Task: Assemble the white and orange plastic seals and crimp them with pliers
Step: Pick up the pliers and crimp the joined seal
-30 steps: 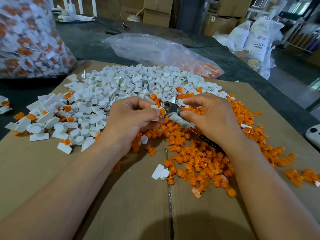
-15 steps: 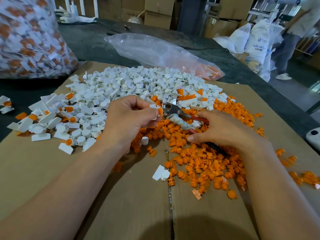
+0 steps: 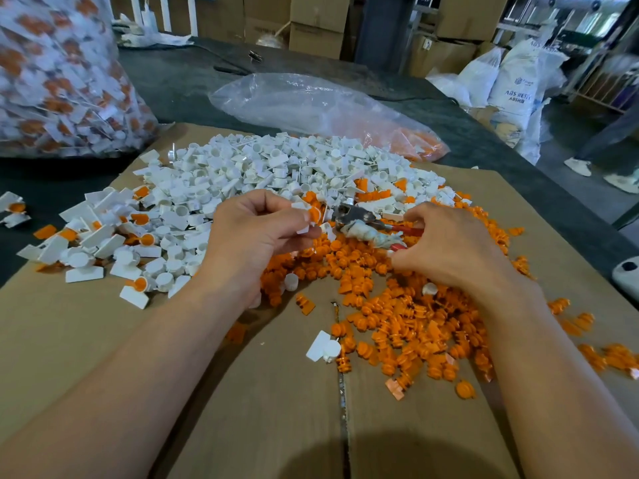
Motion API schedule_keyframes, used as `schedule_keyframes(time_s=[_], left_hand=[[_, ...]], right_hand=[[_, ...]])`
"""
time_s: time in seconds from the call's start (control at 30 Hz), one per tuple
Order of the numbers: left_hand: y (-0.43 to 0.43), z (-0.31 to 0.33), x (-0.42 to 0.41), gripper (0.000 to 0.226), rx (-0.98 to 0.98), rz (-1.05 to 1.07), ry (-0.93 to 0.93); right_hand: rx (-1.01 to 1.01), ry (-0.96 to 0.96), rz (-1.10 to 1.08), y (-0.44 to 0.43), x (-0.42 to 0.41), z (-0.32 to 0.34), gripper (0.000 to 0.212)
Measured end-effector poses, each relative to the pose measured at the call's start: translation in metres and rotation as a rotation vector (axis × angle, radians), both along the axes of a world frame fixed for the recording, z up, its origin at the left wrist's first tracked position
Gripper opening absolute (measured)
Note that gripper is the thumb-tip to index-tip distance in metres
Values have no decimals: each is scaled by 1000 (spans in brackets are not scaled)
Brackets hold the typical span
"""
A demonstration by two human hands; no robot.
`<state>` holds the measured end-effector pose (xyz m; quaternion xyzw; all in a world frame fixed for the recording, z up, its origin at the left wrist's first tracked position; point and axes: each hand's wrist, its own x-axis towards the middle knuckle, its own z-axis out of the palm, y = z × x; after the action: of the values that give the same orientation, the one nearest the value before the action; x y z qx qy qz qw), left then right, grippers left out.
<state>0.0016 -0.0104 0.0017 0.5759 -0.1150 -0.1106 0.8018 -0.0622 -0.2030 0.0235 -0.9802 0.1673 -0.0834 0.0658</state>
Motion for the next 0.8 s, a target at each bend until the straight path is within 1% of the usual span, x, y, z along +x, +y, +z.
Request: schedule_keyframes(time_s=[0.1,0.27,0.4,0.43,0.5,0.57,0.67,0.8], left_hand=[[0,-1,2,25,-57,-6,40],[-1,-1,3,23,-109,-6,49],[-2,-1,2,19,-169,2,28],[-2,-1,1,18,-185,11,13],[-2,-1,1,15,-212,29,-18],[-3,-2,0,12,-234,38,-43],[-4,-3,0,13,-251,51,-70],[-4,-3,1,18,-258,83,-103]], right_hand=[[27,-48,24,2,-1,2,61],[19,-184,94,7,0,1,43],[-56,-302,133,10,0,-1,25],[-89,-317,138,11,0,-1,23],[-127,-318,139,14,0,-2,25],[-77,-294,148,17,0,-3,27],[28,-244,185,26,1,-6,30],[42,-185,240,35,1,-8,42]])
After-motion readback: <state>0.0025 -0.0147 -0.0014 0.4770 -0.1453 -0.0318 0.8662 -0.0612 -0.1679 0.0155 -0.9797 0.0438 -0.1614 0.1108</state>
